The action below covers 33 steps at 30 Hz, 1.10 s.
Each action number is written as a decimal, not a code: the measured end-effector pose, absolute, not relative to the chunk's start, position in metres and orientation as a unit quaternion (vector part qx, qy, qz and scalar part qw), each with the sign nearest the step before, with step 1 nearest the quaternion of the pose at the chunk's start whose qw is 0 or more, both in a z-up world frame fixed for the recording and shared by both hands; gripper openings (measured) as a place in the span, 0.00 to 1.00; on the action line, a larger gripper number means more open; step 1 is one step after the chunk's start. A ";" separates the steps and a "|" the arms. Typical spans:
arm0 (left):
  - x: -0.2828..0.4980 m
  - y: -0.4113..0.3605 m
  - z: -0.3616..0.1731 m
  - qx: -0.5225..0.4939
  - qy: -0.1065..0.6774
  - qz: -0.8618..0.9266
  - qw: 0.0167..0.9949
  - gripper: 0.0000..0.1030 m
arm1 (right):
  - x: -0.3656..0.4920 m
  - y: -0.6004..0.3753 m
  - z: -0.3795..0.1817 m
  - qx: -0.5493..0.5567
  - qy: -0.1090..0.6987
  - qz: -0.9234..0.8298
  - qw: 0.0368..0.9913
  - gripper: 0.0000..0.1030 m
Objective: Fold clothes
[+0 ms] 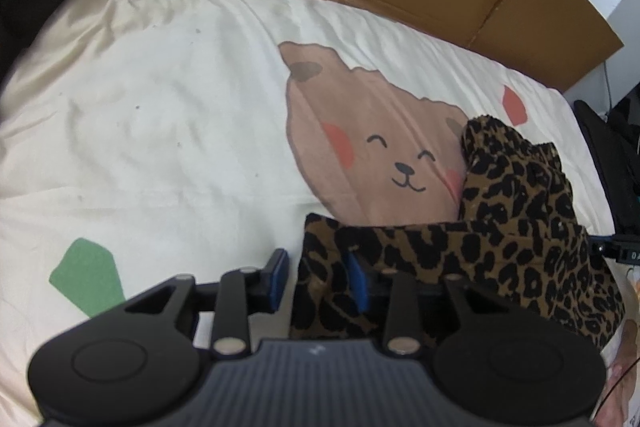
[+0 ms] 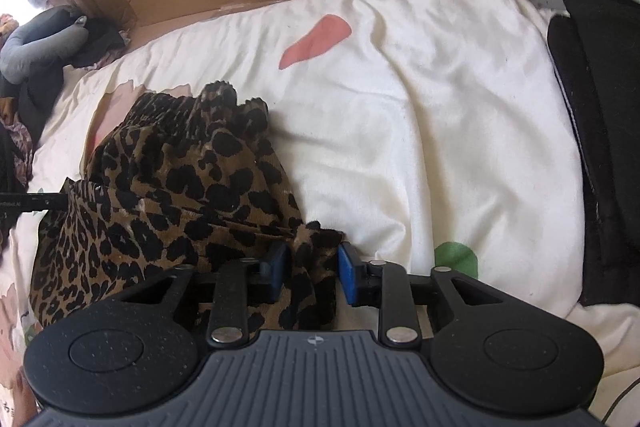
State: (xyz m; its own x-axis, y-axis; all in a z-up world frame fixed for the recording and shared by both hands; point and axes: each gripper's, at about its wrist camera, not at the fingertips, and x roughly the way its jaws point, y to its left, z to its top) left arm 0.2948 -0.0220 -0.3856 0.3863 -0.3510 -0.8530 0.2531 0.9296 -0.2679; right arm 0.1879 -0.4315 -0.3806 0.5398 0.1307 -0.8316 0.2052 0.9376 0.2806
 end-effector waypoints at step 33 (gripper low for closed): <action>0.269 -0.027 -0.356 -0.047 0.475 -0.153 0.865 0.06 | 0.142 -0.432 -0.336 0.194 0.428 -0.052 0.881 0.07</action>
State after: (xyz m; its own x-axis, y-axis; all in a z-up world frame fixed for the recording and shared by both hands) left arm 0.2690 -0.0268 -0.3562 0.5018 -0.3088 -0.8080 0.2199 0.9489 -0.2262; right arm 0.1423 -0.4318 -0.3355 0.6281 0.0751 -0.7745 0.2571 0.9194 0.2977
